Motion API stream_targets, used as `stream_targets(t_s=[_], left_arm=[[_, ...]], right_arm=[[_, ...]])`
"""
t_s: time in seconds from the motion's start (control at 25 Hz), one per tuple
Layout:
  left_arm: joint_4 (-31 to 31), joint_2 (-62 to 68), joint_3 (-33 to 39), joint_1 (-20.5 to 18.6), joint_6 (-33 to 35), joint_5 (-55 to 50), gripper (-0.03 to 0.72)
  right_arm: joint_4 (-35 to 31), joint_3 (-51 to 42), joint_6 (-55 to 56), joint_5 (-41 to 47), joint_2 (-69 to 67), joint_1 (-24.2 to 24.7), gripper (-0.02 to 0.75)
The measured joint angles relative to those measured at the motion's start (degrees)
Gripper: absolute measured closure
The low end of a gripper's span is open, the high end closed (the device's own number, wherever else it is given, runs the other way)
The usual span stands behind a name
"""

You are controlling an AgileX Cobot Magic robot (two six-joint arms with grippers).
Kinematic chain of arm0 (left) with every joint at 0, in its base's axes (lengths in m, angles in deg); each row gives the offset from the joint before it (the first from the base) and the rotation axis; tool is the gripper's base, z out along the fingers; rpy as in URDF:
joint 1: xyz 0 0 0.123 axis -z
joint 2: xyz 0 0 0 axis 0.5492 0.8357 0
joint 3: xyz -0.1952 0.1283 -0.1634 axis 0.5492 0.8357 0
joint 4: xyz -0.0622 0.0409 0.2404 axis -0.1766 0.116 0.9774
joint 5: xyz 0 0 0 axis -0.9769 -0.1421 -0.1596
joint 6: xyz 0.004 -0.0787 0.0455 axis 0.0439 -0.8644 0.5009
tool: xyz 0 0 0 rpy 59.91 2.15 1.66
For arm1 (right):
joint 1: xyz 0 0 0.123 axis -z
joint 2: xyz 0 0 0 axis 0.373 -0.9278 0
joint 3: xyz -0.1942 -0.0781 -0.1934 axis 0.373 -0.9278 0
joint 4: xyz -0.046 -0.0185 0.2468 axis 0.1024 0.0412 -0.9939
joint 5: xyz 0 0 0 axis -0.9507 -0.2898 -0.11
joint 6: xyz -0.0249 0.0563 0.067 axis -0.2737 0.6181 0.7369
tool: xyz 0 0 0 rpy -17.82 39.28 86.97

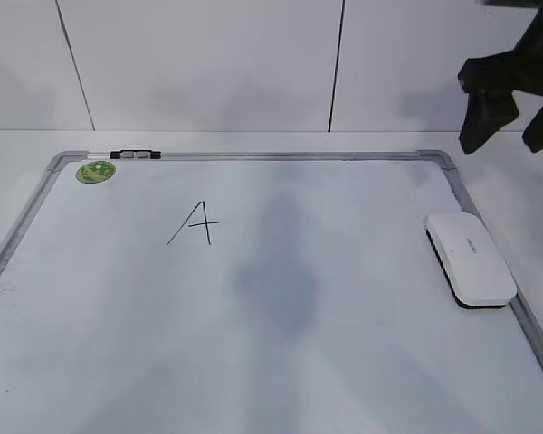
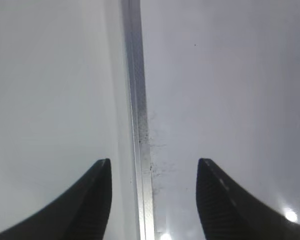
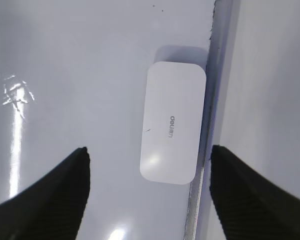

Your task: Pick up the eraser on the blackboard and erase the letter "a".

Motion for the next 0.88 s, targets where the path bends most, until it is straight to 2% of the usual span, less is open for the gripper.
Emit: stream_targets(t_s=[0.16,0.32,0.88], left_arm=[[-1.3,-8.2,2.5,0.0,-0.7,-0.4,0.278],[-1.5,-17.3,7.7,0.2,-1.3,-1.0,0.279],[-0.7,-52.8,34.8,0.4,-1.5,-1.4,0.31]], right_arm=[[0.0,-1.6,0.0,0.0,5.8,-0.1,0.146],[0.0,-7.4,-0.4,0.3,13.4,-0.1,0.146],[-0.4,-35.2,-0.7,1.0,48.1,-0.1,0.153]])
